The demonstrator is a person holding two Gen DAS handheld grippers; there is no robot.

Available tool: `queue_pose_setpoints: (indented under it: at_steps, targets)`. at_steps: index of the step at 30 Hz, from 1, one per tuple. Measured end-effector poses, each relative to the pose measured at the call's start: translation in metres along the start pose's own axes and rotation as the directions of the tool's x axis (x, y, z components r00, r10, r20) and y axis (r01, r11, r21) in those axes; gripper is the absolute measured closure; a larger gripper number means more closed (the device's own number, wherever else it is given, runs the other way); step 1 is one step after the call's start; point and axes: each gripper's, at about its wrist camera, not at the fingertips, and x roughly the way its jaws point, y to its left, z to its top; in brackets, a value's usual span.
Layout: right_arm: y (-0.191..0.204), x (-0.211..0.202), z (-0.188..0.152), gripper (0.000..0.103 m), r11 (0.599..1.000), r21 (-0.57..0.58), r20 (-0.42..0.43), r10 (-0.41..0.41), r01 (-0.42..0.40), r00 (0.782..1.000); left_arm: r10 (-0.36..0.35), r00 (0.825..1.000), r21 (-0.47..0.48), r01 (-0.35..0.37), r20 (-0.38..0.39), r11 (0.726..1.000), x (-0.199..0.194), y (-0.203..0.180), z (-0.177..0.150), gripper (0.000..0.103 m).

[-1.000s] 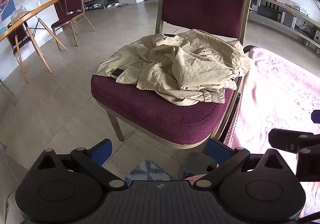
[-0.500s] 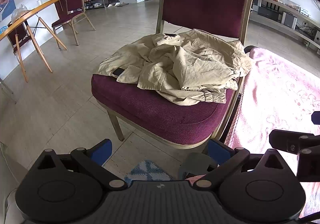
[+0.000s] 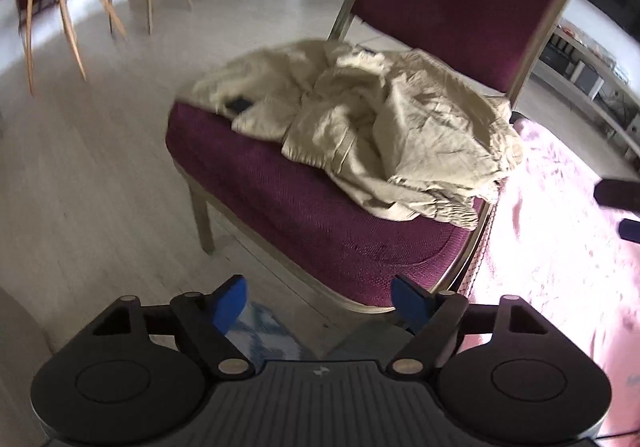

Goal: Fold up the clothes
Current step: 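Grasp the beige jacket on the chair with the right gripper and lift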

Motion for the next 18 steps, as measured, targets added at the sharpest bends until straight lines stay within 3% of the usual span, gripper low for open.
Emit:
queue_pose_setpoints:
  at_steps: [1, 3, 5, 9, 13, 15, 16, 17, 18]
  targets:
    - [-0.005, 0.011, 0.006, 0.002, 1.0, 0.021, -0.013, 0.009, -0.009, 1.0, -0.006, 1.0, -0.009, 0.006, -0.003, 1.0, 0.004, 0.002, 0.001, 0.031]
    - [-0.013, 0.035, 0.016, 0.014, 0.998, 0.052, -0.049, 0.027, -0.025, 0.998, -0.017, 1.0, -0.027, 0.017, -0.01, 0.999, 0.012, 0.007, 0.004, 0.034]
    - [-0.021, 0.06, 0.023, 0.044, 0.993, 0.111, -0.088, 0.045, -0.035, 0.995, -0.029, 0.999, -0.046, 0.028, -0.016, 0.999, 0.02, 0.012, 0.007, 0.039]
    - [-0.041, 0.106, 0.03, 0.046, 0.953, 0.298, -0.094, 0.086, -0.054, 0.992, -0.047, 0.998, -0.078, 0.045, -0.028, 0.996, 0.036, 0.02, 0.012, 0.044]
    - [-0.053, 0.146, 0.032, 0.041, 0.901, 0.427, -0.072, 0.119, -0.077, 0.99, -0.045, 0.998, -0.095, 0.042, -0.035, 0.995, 0.05, 0.02, 0.015, 0.043]
    - [-0.047, 0.148, 0.032, 0.059, 0.908, 0.414, 0.007, 0.069, -0.066, 0.998, -0.047, 0.998, -0.11, 0.042, -0.041, 0.993, 0.053, 0.022, 0.014, 0.043]
    - [-0.042, 0.145, 0.033, 0.091, 0.918, 0.394, 0.054, 0.032, -0.051, 0.998, -0.045, 0.998, -0.112, 0.04, -0.045, 0.993, 0.053, 0.022, 0.014, 0.043]
    - [-0.032, 0.139, 0.037, 0.098, 0.941, 0.339, 0.072, -0.017, -0.008, 0.997, -0.039, 0.998, -0.106, 0.034, -0.045, 0.994, 0.051, 0.022, 0.013, 0.043]
    - [-0.023, 0.131, 0.041, 0.098, 0.957, 0.289, 0.096, -0.059, 0.029, 0.994, -0.033, 0.999, -0.096, 0.029, -0.038, 0.995, 0.048, 0.023, 0.013, 0.043]
